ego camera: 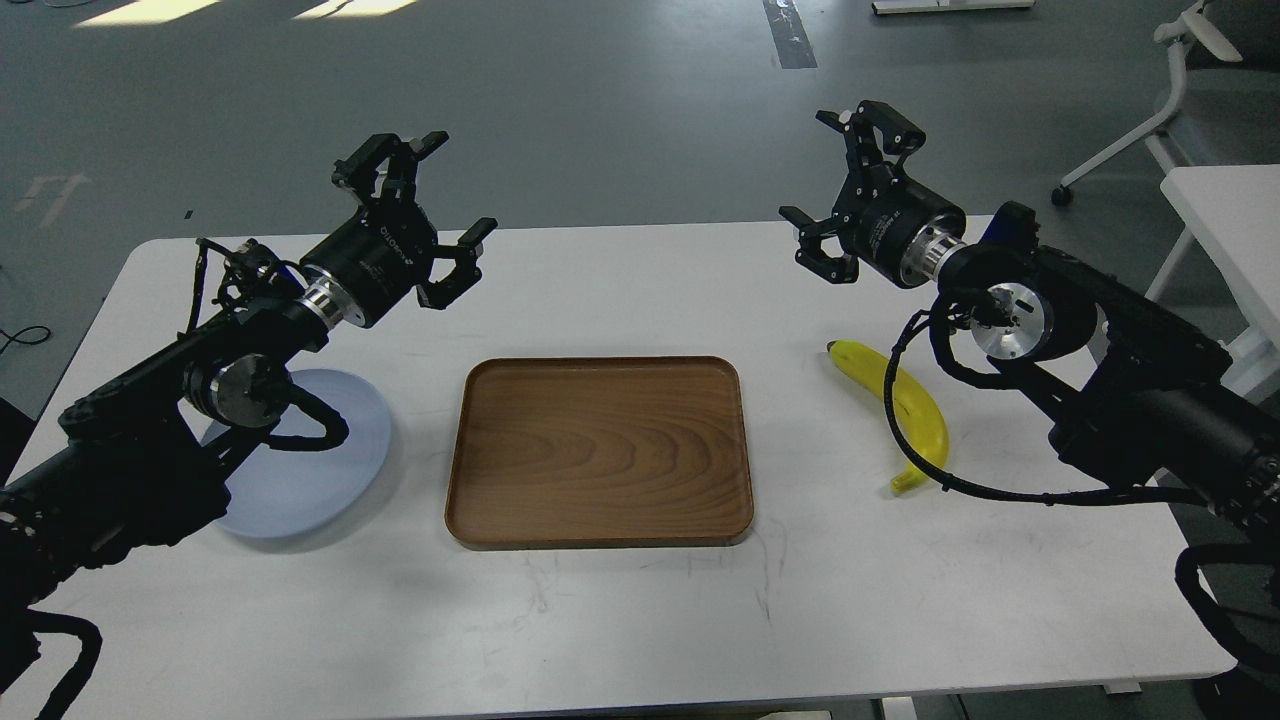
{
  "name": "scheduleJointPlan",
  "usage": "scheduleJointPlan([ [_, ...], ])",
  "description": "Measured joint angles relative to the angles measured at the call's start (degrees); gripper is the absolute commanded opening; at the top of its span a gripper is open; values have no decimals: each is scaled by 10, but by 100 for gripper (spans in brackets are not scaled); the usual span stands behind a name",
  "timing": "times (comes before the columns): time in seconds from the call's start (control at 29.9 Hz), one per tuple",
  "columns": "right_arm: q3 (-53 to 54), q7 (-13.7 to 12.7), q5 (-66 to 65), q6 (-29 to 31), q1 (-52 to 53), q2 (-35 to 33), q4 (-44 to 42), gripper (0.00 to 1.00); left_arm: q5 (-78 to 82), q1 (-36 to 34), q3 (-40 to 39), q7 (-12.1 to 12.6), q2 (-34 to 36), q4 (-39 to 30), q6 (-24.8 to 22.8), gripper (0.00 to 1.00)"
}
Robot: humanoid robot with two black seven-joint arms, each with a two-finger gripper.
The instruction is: Place banana on plate with both arms
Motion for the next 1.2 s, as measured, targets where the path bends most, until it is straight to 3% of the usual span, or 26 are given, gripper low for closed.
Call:
scheduleJointPlan([
  [0.37,-2,3,0,2,0,-10,2,100,6,13,8,4,-15,1,25,98],
  [1.2,-11,5,-1,7,-9,-55,39,100,-2,31,-11,-2,-21,1,25,98],
])
